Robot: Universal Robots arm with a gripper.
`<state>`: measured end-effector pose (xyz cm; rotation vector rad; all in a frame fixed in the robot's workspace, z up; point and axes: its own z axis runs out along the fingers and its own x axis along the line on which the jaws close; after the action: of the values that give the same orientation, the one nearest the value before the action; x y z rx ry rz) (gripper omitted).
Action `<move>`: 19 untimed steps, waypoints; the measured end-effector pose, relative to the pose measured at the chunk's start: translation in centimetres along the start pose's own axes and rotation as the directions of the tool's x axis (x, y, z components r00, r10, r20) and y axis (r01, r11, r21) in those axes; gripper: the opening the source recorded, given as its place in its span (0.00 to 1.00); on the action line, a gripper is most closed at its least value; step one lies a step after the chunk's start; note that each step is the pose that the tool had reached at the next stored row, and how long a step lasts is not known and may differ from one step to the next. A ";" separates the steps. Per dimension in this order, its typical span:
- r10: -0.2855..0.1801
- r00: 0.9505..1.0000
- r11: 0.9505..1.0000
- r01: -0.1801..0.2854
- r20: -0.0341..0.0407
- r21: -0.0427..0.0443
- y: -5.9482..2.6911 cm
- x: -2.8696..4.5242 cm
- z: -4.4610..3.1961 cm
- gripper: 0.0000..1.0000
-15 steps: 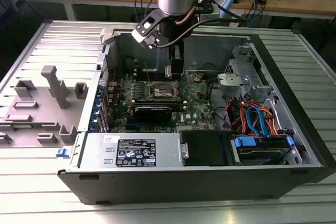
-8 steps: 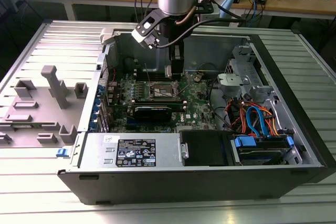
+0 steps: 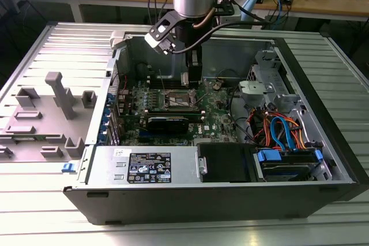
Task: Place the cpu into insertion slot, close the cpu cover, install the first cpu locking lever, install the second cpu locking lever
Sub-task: 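Place the cpu into insertion slot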
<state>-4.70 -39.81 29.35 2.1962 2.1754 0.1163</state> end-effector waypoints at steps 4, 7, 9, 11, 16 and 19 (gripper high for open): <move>-0.001 1.000 1.000 0.001 0.000 0.000 0.00 0.00 0.02 0.54; -0.002 1.000 1.000 0.002 0.000 0.000 -0.01 0.00 0.14 0.54; -0.002 1.000 1.000 0.002 0.000 0.000 -0.02 0.00 0.24 0.54; -0.002 1.000 1.000 0.002 0.000 0.000 -0.02 -0.01 0.31 0.54; -0.002 1.000 1.000 0.002 0.000 0.000 -0.04 -0.01 0.48 0.54; -0.002 1.000 1.000 0.002 0.000 0.000 -0.05 -0.01 0.56 0.54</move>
<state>-4.70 -39.81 28.79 2.1946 2.1772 0.1166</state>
